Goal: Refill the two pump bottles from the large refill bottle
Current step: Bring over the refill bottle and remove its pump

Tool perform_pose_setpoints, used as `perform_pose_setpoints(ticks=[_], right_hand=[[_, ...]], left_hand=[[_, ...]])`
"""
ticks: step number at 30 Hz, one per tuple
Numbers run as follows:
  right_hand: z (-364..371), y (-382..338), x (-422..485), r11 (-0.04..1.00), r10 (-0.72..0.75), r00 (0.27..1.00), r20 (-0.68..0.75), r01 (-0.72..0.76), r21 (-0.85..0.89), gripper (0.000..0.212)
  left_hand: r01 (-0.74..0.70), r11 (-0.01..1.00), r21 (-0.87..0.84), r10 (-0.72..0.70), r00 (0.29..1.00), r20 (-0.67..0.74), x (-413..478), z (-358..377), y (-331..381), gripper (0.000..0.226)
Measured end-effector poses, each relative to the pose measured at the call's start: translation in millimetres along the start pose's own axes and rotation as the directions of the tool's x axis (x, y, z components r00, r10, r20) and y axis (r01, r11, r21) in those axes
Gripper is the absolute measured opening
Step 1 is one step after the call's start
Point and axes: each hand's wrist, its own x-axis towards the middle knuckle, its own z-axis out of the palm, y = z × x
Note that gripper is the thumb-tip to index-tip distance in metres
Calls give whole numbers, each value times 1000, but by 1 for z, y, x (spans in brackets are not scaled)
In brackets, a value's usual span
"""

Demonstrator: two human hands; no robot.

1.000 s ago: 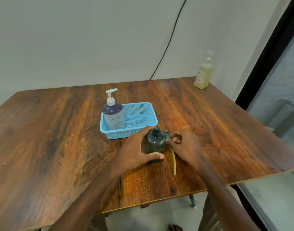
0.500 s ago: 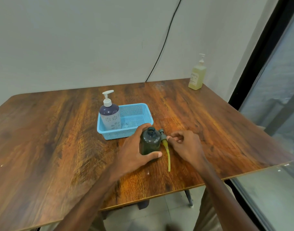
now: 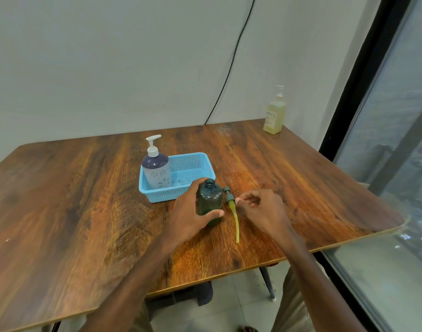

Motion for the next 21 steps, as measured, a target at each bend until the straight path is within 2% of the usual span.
perform_pose_setpoints(ticks=[5,7,9,11,13,15,17,19,21], right_hand=[[-1,0,-1,1000,15,999,-29,-15,22,25],[-3,2,-2,1000,11,998,-61,-10,27,26],[-5,4,-5,999,10,997,-73,-8,35,27],[-8,8,-8,999,-1,997,-77,4,39,27],[-12,13,-12,999,-6,996,-90,10,44,25],[-18,19,-15,999,-15,995,-102,19,36,21],[-27,24,-18,999,-34,996,-88,35,13,14],[-38,28,-19,999,-46,997,-56,45,-9,3],[-48,35,-16,999,-31,999,-36,30,-25,10]], left_hand=[[99,995,14,-98,993,-59,-7,4,-3,122],[92,996,-4,-92,986,-139,-17,3,4,121],[18,1000,-5,-19,963,-269,-30,3,15,106],[-88,995,50,101,900,-425,-45,6,29,80],[-220,966,132,257,833,-490,-56,15,47,54],[-363,917,167,399,813,-424,-57,30,65,35],[-440,881,173,472,832,-290,-49,42,85,23],[-440,881,176,462,878,-121,-32,46,107,19],[-419,881,220,423,906,31,0,46,125,20]])
